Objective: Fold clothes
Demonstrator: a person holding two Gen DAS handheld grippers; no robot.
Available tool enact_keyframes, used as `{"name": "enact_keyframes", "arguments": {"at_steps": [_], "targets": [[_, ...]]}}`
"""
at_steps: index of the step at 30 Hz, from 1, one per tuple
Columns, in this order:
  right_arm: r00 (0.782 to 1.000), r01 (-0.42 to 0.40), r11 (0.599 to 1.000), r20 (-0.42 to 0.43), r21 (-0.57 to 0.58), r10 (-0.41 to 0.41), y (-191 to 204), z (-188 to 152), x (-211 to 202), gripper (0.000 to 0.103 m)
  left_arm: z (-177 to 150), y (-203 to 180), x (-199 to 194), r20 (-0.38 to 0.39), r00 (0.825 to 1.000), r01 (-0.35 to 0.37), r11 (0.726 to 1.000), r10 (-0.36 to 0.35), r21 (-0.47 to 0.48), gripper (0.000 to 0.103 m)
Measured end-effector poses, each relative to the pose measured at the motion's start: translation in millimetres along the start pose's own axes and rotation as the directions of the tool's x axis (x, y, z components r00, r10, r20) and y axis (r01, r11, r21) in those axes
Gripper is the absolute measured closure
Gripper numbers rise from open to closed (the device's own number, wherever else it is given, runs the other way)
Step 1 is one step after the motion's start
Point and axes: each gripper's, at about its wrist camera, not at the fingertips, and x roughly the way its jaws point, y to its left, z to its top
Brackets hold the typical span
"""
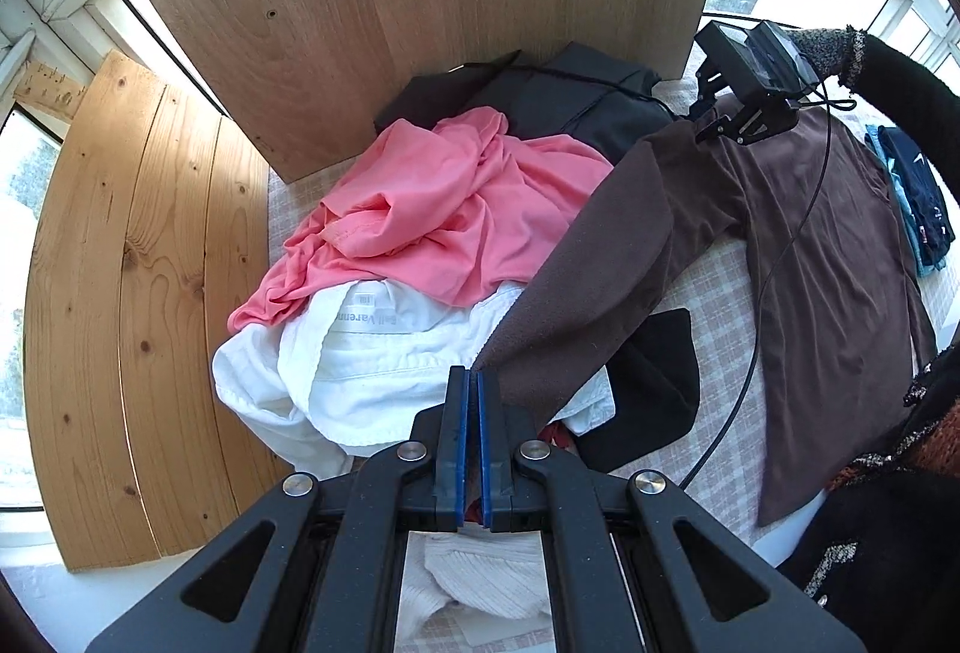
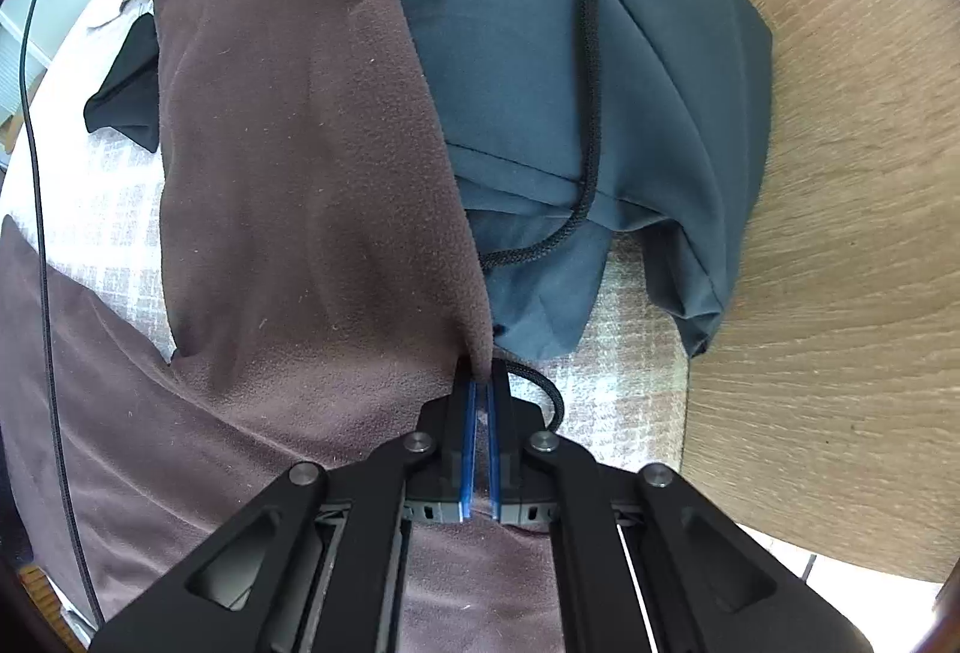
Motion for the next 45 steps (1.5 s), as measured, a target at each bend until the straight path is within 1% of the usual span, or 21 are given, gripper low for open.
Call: {"name": "enact_keyframes", "arguments": {"at_steps": [4, 8, 12, 15, 17, 19, 21, 23, 25, 28, 31, 33, 35, 36, 38, 39, 41, 42, 44, 45], "targets": [[0.996, 0.053, 0.997, 0.063, 0.055, -0.057, -2, -10, -24, 0.1, -7, -13, -12, 0.029, 1.0, 0.008, 1.0, -0.008, -0.004, 0.101], [0.985, 0.137, 0.985, 0.095, 0.101, -0.147, 6, -26, -34, 0.1, -27, -51, -33, 0.079, 0.996, 0.051, 0.999, -0.052, 0.021, 0.101], [0.97, 0.194, 0.967, 0.115, 0.166, -0.214, 15, -44, -39, 0.1, -60, -94, -52, 0.133, 0.985, 0.114, 0.993, -0.113, -0.001, 0.101], [0.958, 0.24, 0.954, 0.117, 0.179, -0.263, 28, -55, -44, 0.1, -90, -131, -57, 0.141, 0.98, 0.141, 0.99, -0.137, -0.018, 0.101], [0.949, 0.267, 0.945, 0.119, 0.186, -0.292, 37, -64, -48, 0.1, -109, -161, -59, 0.155, 0.97, 0.191, 0.981, -0.186, -0.019, 0.101], [0.943, 0.287, 0.938, 0.119, 0.193, -0.312, 45, -73, -52, 0.1, -127, -196, -51, 0.153, 0.958, 0.246, 0.969, -0.241, -0.012, 0.101], [0.941, 0.295, 0.937, 0.113, 0.188, -0.319, 53, -80, -56, 0.1, -143, -231, -39, 0.139, 0.947, 0.292, 0.956, -0.288, -0.006, 0.101], [0.941, 0.303, 0.937, 0.104, 0.173, -0.323, 64, -84, -57, 0.1, -158, -266, -18, 0.106, 0.942, 0.32, 0.947, -0.319, 0.003, 0.101], [0.94, 0.311, 0.937, 0.095, 0.158, -0.328, 75, -89, -58, 0.1, -171, -297, 4, 0.068, 0.939, 0.338, 0.941, -0.338, 0.014, 0.101], [0.938, 0.336, 0.935, 0.054, 0.114, -0.343, 85, -98, -46, 0.1, -186, -337, 35, 0.023, 0.929, 0.37, 0.929, -0.37, 0.02, 0.101], [0.933, 0.358, 0.931, 0.012, 0.068, -0.36, 96, -107, -35, 0.1, -195, -364, 60, -0.008, 0.928, 0.372, 0.928, -0.371, 0.017, 0.101], [0.928, 0.372, 0.928, -0.016, 0.037, -0.372, 102, -114, -27, 0.1, -201, -377, 77, -0.026, 0.936, 0.353, 0.936, -0.352, 0.015, 0.099], [0.929, 0.367, 0.93, -0.059, 0.005, -0.366, 110, -121, -26, 0.1, -208, -383, 93, -0.071, 0.943, 0.325, 0.946, -0.325, -0.001, 0.095], [0.929, 0.366, 0.931, -0.062, 0.001, -0.365, 112, -123, -31, 0.1, -213, -384, 97, -0.087, 0.945, 0.315, 0.949, -0.315, -0.014, 0.09], [0.929, 0.366, 0.931, -0.063, -0.003, -0.365, 114, -128, -42, 0.099, -223, -382, 96, -0.102, 0.945, 0.307, 0.95, -0.311, -0.05, 0.089], [0.929, 0.365, 0.931, -0.064, -0.005, -0.365, 115, -130, -48, 0.097, -228, -378, 92, -0.097, 0.945, 0.307, 0.949, -0.313, -0.073, 0.087], [0.929, 0.365, 0.931, -0.065, -0.009, -0.364, 117, -135, -60, 0.092, -236, -365, 80, -0.053, 0.945, 0.313, 0.94, -0.322, -0.135, 0.086], [0.929, 0.364, 0.931, -0.066, -0.011, -0.364, 118, -137, -66, 0.091, -237, -354, 76, -0.025, 0.943, 0.323, 0.931, -0.331, -0.173, 0.084], [0.928, 0.371, 0.928, -0.056, 0.035, -0.369, 118, -133, -86, 0.091, -235, -337, 76, 0.02, 0.943, 0.329, 0.917, -0.333, -0.227, 0.084], [0.94, 0.342, 0.938, -0.028, 0.051, -0.341, 124, -127, -97, 0.091, -233, -329, 77, 0.038, 0.942, 0.331, 0.91, -0.332, -0.249, 0.083]]}}
